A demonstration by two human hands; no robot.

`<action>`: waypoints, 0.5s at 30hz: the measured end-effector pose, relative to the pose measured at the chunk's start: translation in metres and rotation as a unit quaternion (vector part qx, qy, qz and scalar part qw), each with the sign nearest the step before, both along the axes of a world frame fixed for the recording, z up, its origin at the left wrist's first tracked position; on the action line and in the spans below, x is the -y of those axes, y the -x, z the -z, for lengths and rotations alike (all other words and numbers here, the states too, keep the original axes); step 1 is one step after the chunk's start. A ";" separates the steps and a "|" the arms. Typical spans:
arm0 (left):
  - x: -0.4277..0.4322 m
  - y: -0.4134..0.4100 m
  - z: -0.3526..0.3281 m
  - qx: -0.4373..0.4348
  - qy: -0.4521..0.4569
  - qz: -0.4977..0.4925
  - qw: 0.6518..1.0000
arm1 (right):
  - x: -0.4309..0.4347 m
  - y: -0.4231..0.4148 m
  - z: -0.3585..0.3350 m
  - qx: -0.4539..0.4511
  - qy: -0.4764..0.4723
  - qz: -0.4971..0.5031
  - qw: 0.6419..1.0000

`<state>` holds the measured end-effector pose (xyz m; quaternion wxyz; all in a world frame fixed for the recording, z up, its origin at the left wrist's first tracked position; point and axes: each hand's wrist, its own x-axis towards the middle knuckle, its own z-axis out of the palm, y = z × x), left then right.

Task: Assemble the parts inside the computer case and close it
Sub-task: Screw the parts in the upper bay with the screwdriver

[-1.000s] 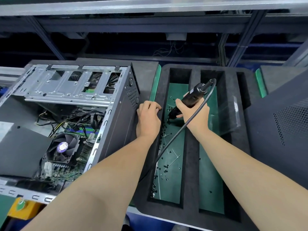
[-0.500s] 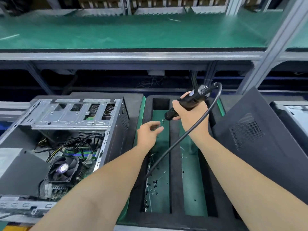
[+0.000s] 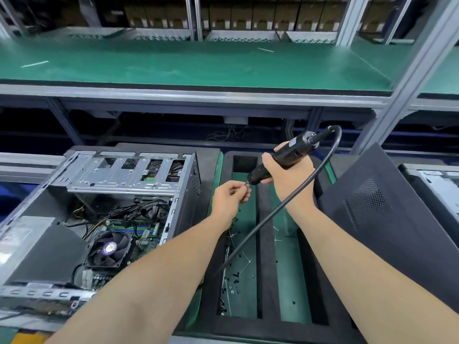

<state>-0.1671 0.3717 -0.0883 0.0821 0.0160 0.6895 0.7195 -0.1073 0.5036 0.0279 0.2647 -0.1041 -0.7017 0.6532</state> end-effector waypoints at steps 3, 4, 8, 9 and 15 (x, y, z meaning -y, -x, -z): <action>0.004 -0.002 0.000 -0.005 -0.003 0.004 1.000 | 0.001 0.000 0.000 0.002 0.004 0.004 1.000; 0.006 -0.003 0.000 -0.005 0.003 0.003 1.000 | 0.001 0.000 0.001 0.004 0.010 0.003 1.000; 0.009 -0.005 0.001 -0.009 0.071 -0.015 0.997 | 0.001 -0.001 0.002 0.016 0.010 -0.001 1.000; 0.009 -0.006 0.000 -0.015 0.088 -0.023 0.996 | 0.001 -0.002 0.003 0.017 0.011 -0.001 1.000; 0.008 -0.010 -0.011 -0.096 0.209 -0.025 0.973 | -0.002 0.000 0.005 0.041 -0.011 0.004 0.999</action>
